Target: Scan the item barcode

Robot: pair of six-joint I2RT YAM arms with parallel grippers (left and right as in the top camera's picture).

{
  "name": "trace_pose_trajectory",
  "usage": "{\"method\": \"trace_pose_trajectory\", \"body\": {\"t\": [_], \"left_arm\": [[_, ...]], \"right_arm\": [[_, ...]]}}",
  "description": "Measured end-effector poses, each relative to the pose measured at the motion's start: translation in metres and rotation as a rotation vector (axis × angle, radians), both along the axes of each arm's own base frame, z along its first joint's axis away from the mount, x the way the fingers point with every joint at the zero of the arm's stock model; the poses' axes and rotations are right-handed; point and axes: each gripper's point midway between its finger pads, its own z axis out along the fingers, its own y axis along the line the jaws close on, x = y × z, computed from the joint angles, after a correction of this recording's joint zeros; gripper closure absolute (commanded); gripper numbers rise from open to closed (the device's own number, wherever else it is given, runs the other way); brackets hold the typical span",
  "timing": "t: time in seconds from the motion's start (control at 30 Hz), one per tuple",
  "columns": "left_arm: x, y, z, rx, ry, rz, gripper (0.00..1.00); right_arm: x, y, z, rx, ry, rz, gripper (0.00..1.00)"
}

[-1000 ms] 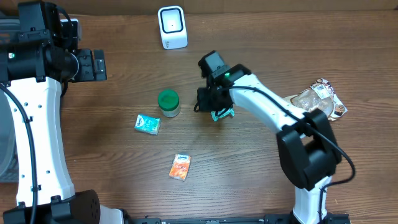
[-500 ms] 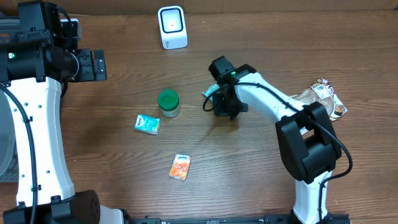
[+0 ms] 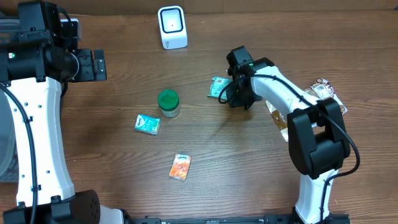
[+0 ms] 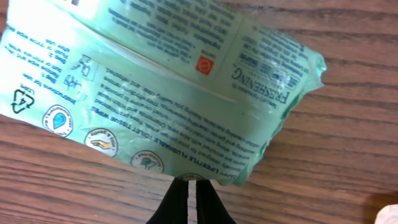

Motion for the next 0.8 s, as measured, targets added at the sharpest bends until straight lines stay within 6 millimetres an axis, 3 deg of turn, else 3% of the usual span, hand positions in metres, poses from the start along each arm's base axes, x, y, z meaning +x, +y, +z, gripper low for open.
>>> {"method": "trace_pose_trajectory", "body": {"t": [0.17, 0.3, 0.47, 0.57, 0.67, 0.8], "left_arm": [[0.000, 0.000, 0.000, 0.000, 0.000, 0.000, 0.00], [0.000, 0.000, 0.000, 0.000, 0.000, 0.000, 0.00], [0.000, 0.000, 0.000, 0.000, 0.000, 0.000, 0.01], [0.000, 0.000, 0.000, 0.000, 0.000, 0.000, 0.01], [0.000, 0.000, 0.000, 0.000, 0.000, 0.000, 0.01], [0.000, 0.000, 0.000, 0.000, 0.000, 0.000, 0.00]], "right_arm": [[0.000, 0.007, 0.010, 0.077, 0.032, 0.010, 0.96], [0.005, 0.010, 0.036, 0.174, 0.016, -0.005, 0.93], [0.019, -0.012, 0.090, 0.303, -0.073, -0.103, 0.65], [0.032, -0.028, 0.111, 0.377, -0.116, -0.167, 0.56], [0.043, -0.042, 0.114, 0.437, -0.130, -0.213, 0.52], [0.048, -0.041, 0.097, 0.479, -0.093, -0.227, 0.52]]}}
